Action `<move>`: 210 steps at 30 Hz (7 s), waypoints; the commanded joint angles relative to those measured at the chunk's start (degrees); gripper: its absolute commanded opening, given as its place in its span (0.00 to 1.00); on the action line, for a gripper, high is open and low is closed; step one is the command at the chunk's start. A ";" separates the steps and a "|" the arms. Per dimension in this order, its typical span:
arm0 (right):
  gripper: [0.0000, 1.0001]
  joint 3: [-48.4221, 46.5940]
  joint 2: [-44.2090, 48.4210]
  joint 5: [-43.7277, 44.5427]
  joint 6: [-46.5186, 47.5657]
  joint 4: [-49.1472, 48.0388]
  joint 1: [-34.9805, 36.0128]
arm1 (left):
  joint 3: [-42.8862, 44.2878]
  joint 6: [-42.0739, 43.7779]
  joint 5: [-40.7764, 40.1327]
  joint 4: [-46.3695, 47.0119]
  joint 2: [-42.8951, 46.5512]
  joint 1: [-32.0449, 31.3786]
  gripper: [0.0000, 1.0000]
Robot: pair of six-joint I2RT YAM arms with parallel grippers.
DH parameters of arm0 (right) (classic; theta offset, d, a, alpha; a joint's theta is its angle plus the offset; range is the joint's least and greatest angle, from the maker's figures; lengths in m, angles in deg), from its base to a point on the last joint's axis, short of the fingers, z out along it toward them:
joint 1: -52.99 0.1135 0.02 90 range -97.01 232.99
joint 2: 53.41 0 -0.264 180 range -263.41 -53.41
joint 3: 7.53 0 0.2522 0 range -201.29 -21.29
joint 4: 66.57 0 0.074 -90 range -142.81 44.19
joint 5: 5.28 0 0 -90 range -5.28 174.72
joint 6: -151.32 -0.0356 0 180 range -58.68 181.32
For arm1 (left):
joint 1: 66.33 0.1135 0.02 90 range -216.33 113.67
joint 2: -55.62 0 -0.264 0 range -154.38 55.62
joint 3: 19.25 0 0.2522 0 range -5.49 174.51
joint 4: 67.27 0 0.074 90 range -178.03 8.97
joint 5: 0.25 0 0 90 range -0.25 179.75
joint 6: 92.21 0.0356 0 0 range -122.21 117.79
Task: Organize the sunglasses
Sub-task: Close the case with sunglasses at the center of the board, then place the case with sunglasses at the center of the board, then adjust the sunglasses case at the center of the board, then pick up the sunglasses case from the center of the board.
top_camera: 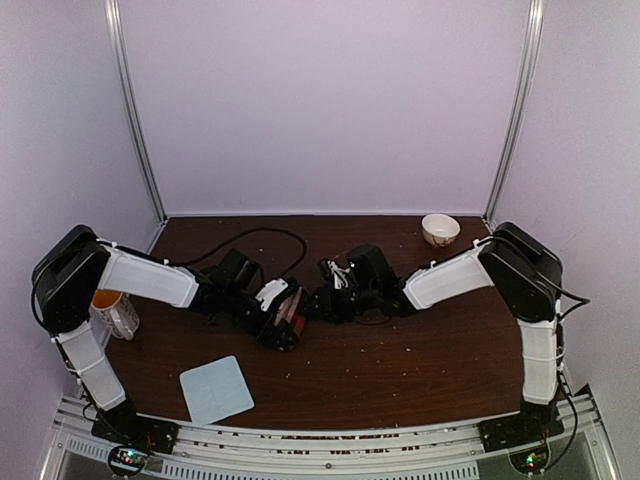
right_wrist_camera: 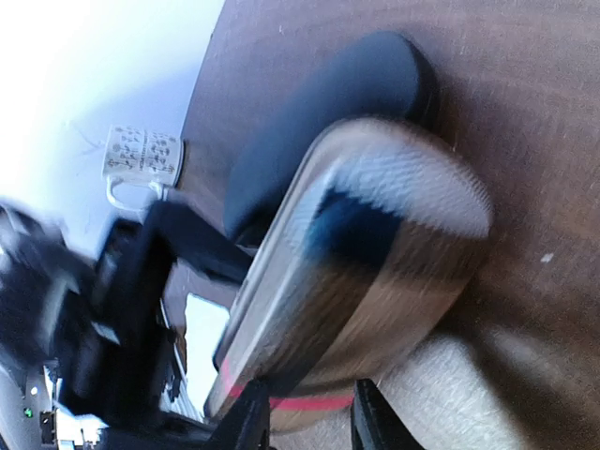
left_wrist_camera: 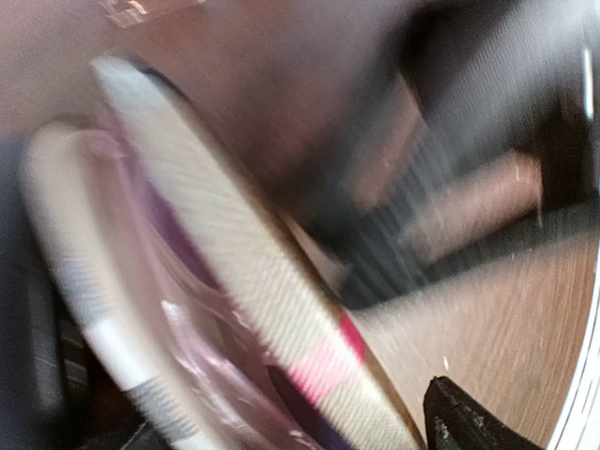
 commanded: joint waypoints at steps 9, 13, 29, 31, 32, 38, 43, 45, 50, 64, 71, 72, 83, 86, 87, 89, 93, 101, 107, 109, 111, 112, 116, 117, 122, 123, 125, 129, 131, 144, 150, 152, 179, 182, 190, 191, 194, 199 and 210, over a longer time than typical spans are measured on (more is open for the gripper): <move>0.30 -2.62 1.35 1.20 0.31 -3.93 -0.50 | 1.15 0.36 -6.52 -2.23 -0.85 -4.92 0.69; 0.30 -1.14 2.02 0.72 0.21 -4.84 -0.31 | 1.74 -0.64 -7.81 -2.06 -0.76 -4.92 0.42; 0.36 10.18 12.20 0.65 4.47 -4.89 -3.39 | 1.47 -7.64 1.62 -0.90 2.96 -4.92 0.39; 0.37 11.46 13.97 1.39 6.29 -2.94 -3.87 | 0.39 -9.03 1.63 0.39 3.90 -4.92 0.44; 0.37 11.90 14.85 1.76 7.29 -1.69 -4.10 | -0.14 -9.49 1.74 0.96 4.39 -4.92 0.47; 0.38 13.22 19.88 4.88 13.62 7.58 -5.00 | -2.96 -10.71 -1.06 2.27 9.53 -4.92 0.59; 0.40 13.31 24.08 9.41 17.72 14.08 -5.17 | -4.87 -9.26 -6.33 -0.27 15.55 -4.92 0.68; 0.41 13.39 25.81 11.59 18.85 16.01 -5.15 | -5.87 -8.37 -9.90 -1.58 18.27 -4.96 0.70; 0.42 13.18 30.20 17.47 21.72 19.84 -5.15 | -9.10 -6.60 -19.13 -4.24 25.06 -4.92 0.79; 0.56 11.11 33.56 25.63 25.84 26.47 -5.06 | -12.57 -6.99 -32.29 -7.33 26.95 -4.68 0.98; 0.64 10.94 32.73 25.97 25.94 27.33 -4.99 | -7.11 -3.83 -32.62 -10.80 19.78 -3.34 0.98; 0.65 11.07 32.72 25.98 26.02 27.47 -4.97 | -6.26 -3.44 -32.68 -11.18 18.81 -3.37 0.98; 0.73 14.05 32.93 24.48 25.94 25.47 -4.97 | 3.19 3.15 -28.11 -13.53 7.41 1.62 0.98; 0.75 15.05 32.81 23.99 26.11 24.71 -4.97 | 5.11 3.27 -25.72 -12.63 4.69 3.62 0.98; 0.75 15.16 32.66 23.88 26.18 24.67 -4.97 | 5.38 3.15 -25.62 -12.27 4.01 4.31 0.98; 0.75 15.27 32.38 23.50 26.21 24.59 -4.97 | 5.79 3.22 -24.59 -11.53 2.81 5.78 0.98; 0.78 15.38 31.97 23.30 26.37 24.11 -4.97 | 7.02 3.98 -22.09 -10.83 -0.30 6.71 0.98; 0.80 14.65 30.56 22.87 26.47 23.83 -4.97 | 4.43 3.85 -16.39 -6.31 -1.23 6.69 0.66; 0.80 13.81 29.51 22.39 26.47 23.77 -4.97 | 0.70 1.78 -13.81 -3.79 0.88 5.75 0.54; 0.81 13.61 29.32 22.27 26.40 23.73 -4.97 | -0.53 0.60 -13.43 -3.29 1.64 4.61 0.53; 0.82 13.54 29.29 22.25 26.28 23.73 -4.96 | -1.87 -1.16 -14.02 -3.02 2.51 2.94 0.52; 0.82 13.56 29.36 22.23 26.17 23.76 -4.97 | -2.57 -2.19 -14.11 -2.95 2.90 2.17 0.51; 0.83 14.04 29.85 22.42 25.71 23.78 -4.97 | -4.94 -5.70 -14.81 -1.76 5.01 -2.12 0.50; 0.83 14.30 30.16 22.70 25.56 23.82 -4.97 | -5.02 -6.44 -15.07 -1.71 5.14 -3.56 0.50; 0.83 15.65 32.23 24.10 24.99 24.08 -4.93 | -3.86 -10.17 -15.66 -1.19 4.33 -8.72 0.49; 0.83 16.11 32.85 24.37 24.81 24.11 -4.96 | -3.36 -10.64 -15.65 -1.10 4.01 -9.54 0.48; 0.83 17.17 34.13 24.88 24.65 24.31 -4.97 | -1.99 -11.23 -15.84 -1.17 3.33 -11.12 0.48; 0.83 19.88 37.74 25.95 24.45 24.64 -4.97 | 2.12 -11.99 -15.68 -1.81 0.51 -14.59 0.47; 0.83 21.69 39.61 26.73 24.36 24.70 -4.97 | 5.56 -12.11 -15.77 -3.18 -1.43 -16.31 0.46; 0.84 32.68 52.61 30.51 21.88 24.89 -5.01 | 17.86 -12.95 -17.29 -9.59 -6.10 -23.45 0.45; 0.84 33.65 53.63 26.21 19.04 21.69 -4.44 | 18.14 -11.21 -23.68 -14.49 -1.14 -22.95 0.46; 0.84 33.15 52.42 26.03 18.35 20.46 -2.93 | 16.62 -11.15 -24.49 -14.77 0.32 -22.41 0.46; 0.83 17.16 28.49 22.52 15.31 20.22 7.17 | 4.63 -25.65 -23.24 -16.39 2.79 -19.16 0.78; 0.84 16.47 27.96 22.52 15.47 20.64 7.16 | 5.62 -25.55 -18.63 -15.48 2.58 -19.16 0.80; 0.85 16.00 28.30 23.58 15.59 23.25 7.16 | 8.26 -26.57 -12.56 -15.71 3.21 -19.16 0.81; 0.85 16.17 28.43 23.83 15.51 23.44 7.16 | 8.16 -26.61 -11.86 -15.03 3.46 -19.16 0.81; 0.85 16.41 28.55 24.12 15.44 24.20 7.16 | 7.21 -26.64 -10.75 -12.60 4.49 -19.16 0.81; 0.95 15.60 27.83 23.63 15.09 25.84 7.56 | 4.28 -26.51 -15.42 -10.07 7.21 -19.00 0.81; 1.00 5.24 24.20 35.66 17.42 40.05 12.17 | -2.95 -24.10 -31.68 -13.12 16.86 -18.30 0.82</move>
